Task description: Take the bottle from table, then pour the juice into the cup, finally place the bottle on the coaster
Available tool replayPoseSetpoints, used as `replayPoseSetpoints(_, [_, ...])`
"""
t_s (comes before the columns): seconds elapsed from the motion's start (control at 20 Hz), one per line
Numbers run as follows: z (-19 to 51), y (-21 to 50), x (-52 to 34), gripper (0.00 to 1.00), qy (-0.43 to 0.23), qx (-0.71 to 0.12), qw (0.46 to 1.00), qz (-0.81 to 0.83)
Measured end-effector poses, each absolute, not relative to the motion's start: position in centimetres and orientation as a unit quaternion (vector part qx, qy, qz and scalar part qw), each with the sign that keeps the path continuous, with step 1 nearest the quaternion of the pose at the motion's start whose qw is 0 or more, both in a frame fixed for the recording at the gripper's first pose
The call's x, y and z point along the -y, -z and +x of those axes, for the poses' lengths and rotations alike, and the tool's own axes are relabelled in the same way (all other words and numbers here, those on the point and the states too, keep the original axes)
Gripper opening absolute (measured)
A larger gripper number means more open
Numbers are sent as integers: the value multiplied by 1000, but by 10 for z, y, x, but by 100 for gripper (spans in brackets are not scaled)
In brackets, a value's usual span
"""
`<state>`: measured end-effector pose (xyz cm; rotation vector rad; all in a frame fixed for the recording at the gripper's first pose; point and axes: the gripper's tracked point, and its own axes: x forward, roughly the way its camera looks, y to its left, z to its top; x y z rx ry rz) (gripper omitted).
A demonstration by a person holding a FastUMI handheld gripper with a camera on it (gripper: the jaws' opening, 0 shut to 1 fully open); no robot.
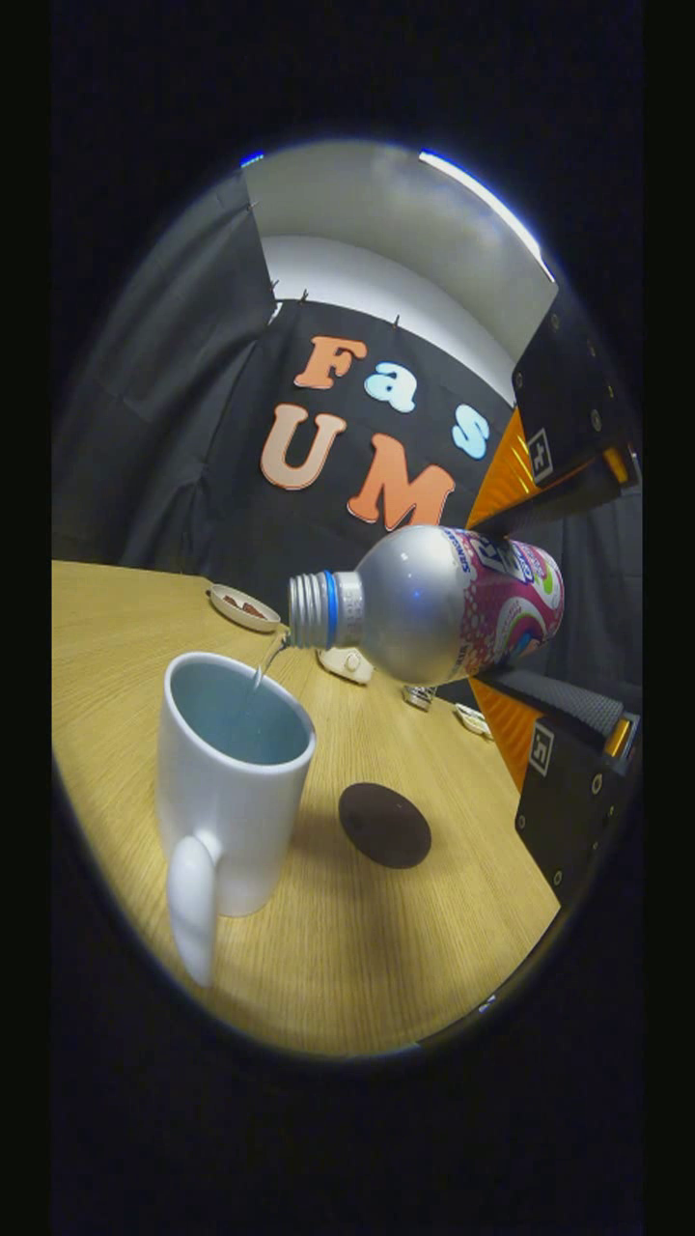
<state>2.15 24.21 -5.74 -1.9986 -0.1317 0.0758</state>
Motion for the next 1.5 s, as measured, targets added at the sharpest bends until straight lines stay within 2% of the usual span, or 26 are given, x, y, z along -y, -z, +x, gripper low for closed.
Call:
replayPoseSetpoints(1.1, [21,55,-243,74,-41,51,530,-845])
replayPoseSetpoints(1.5, [20,45,-250,74,-40,64,497,-864])
